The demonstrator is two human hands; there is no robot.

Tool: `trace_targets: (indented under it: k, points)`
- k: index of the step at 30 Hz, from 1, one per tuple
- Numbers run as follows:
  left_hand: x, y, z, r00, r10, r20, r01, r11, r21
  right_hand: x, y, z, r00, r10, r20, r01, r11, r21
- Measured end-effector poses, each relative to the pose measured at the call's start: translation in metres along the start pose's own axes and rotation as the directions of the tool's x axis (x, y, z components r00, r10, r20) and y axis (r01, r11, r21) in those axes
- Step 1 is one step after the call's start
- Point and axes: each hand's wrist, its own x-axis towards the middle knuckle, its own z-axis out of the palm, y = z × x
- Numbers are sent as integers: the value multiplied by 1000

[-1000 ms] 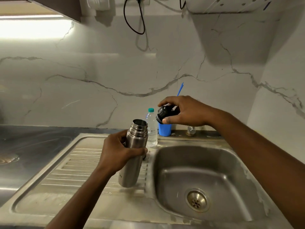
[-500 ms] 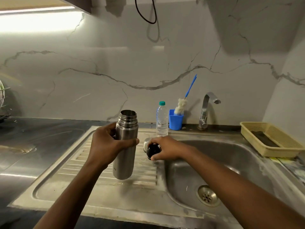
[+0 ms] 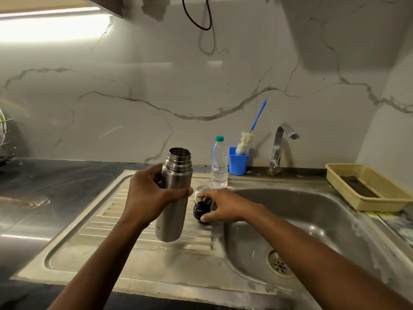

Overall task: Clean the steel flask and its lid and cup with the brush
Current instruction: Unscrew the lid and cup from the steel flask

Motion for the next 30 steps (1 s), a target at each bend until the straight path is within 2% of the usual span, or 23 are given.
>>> trace_targets:
  k: [4, 7, 12, 16, 20, 24, 30]
  points:
    - [2, 14, 11, 998, 55, 32, -58, 996, 72, -24, 5, -24, 997, 18, -79, -10, 995, 103]
    - [5, 25, 25, 995, 89, 41, -94, 988, 126, -50, 16, -46, 987, 50, -151, -32, 993, 117]
    - [12, 42, 58, 978, 184, 94, -204, 926, 317, -104, 41, -82, 941, 127, -314, -91, 988, 128]
    - [17, 52, 88, 937, 265, 227, -345, 798, 494, -143, 63, -100, 901, 197, -386, -159, 979, 127]
    - [21, 54, 116, 900, 240, 364, -422, 686, 592, -172, 86, -105, 848, 263, -461, -203, 963, 177]
    - [19, 55, 133, 876, 242, 417, -473, 601, 644, -185, 106, -98, 809, 310, -499, -233, 949, 212]
    - [14, 55, 143, 851, 241, 466, -523, 468, 712, -186, 118, -88, 803, 340, -490, -239, 936, 257]
